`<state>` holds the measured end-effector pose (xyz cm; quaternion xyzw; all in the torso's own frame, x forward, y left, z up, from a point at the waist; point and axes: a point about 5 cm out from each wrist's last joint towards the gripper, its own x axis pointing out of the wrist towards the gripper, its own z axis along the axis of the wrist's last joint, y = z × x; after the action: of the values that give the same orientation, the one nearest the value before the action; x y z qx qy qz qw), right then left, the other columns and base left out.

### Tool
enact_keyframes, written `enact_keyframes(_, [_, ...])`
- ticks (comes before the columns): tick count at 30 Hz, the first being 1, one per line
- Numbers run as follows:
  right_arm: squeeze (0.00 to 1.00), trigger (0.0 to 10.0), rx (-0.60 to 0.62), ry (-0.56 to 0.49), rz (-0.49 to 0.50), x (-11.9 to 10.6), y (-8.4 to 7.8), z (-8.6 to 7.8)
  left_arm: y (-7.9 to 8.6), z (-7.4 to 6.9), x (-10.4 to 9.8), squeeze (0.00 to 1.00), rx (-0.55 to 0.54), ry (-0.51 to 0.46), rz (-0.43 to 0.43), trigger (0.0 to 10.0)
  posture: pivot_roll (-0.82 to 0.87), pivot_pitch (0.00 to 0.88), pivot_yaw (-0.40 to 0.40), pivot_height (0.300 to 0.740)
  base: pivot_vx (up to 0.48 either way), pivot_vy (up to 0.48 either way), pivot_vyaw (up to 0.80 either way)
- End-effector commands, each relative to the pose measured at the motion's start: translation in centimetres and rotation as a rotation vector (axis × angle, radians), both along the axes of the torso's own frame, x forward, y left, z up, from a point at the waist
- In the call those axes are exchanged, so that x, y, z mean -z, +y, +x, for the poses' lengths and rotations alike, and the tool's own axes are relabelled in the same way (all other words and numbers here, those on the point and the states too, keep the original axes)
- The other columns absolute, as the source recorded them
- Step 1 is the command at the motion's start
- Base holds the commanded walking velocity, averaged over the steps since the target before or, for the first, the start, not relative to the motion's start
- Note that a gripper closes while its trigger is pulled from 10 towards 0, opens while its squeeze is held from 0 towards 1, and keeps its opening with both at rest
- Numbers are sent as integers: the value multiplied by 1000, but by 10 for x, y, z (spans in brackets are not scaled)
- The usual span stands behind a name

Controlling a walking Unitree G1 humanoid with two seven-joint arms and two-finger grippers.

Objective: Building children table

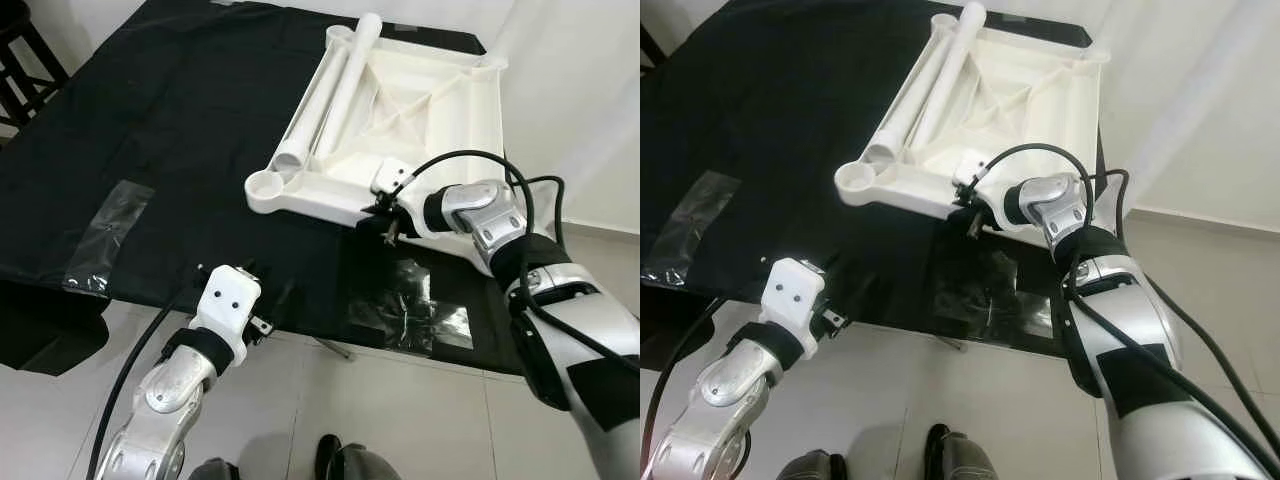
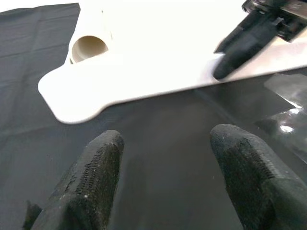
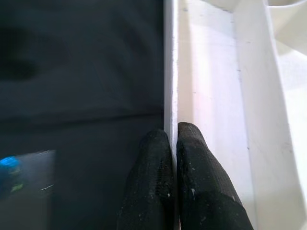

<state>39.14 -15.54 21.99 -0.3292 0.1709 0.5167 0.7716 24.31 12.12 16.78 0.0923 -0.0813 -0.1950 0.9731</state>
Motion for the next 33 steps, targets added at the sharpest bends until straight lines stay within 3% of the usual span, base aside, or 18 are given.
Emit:
enact_keyframes(1, [0, 78, -74, 78, -77, 17, -7, -9, -1, 0, 6, 0, 0, 27, 10, 10000, 62, 232, -120, 740, 0, 0, 0])
enact_keyframes(7, [0, 0, -207, 146, -208, 32, -24, -28, -2, 2, 6, 0, 3, 23, 7, 10000, 51, 224, -124, 740, 0, 0, 0])
enact_keyframes(9, [0, 0, -248, 169, -218, 36, -28, -37, -2, 3, 6, 0, 3, 21, 6, 10000, 47, 222, -122, 740, 0, 0, 0])
enact_keyframes(14, [0, 0, -276, 186, -218, 36, -30, -41, -2, 3, 6, 0, 4, 21, 5, 10000, 47, 222, -122, 740, 0, 0, 0])
enact_keyframes(17, [0, 0, -329, 199, -160, 38, -22, -59, -4, 6, 6, 0, 14, 18, 7, 10000, 35, 214, -117, 740, 0, 0, 0])
enact_keyframes(18, [0, 1294, -346, 199, -154, 41, -18, -65, -5, 6, 6, 0, 18, 17, 9, 10000, 32, 211, -113, 740, 0, 0, 0])
enact_keyframes(20, [0, 1294, -358, 195, -154, 45, -15, -70, -6, 7, 6, 0, 20, 16, 10, 10000, 32, 210, -113, 740, 0, 0, 0])
enact_keyframes(21, [0, 5137, -359, 191, -153, 48, -12, -71, -6, 7, 5, 0, 22, 15, 10, 10000, 34, 210, -111, 740, 0, 0, 0])
enact_keyframes(25, [0, 4980, -357, 182, -155, 52, -10, -74, -7, 8, 5, 0, 24, 14, 10, 10000, 35, 209, -111, 740, 0, 0, 0])
enact_keyframes(26, [0, 8706, -363, 180, -156, 52, -9, -75, -7, 8, 5, 0, 24, 13, 10, 10000, 38, 209, -112, 740, 0, 0, 0])
enact_keyframes(27, [0, 8706, -368, 177, -158, 53, -7, -76, -6, 8, 5, 0, 22, 12, 10, 10000, 38, 208, -112, 740, 0, 0, 0])
enact_keyframes(28, [0, 10000, -364, 161, -182, 54, -8, -75, -6, 8, 5, 0, 20, 12, 10, 10000, 38, 208, -112, 740, 0, 0, 0])
enact_keyframes(33, [0, 10000, -253, 19, -266, 54, -12, -64, -6, 8, 5, 0, 17, 9, 9, 10000, 40, 209, -115, 740, 0, 0, 0])
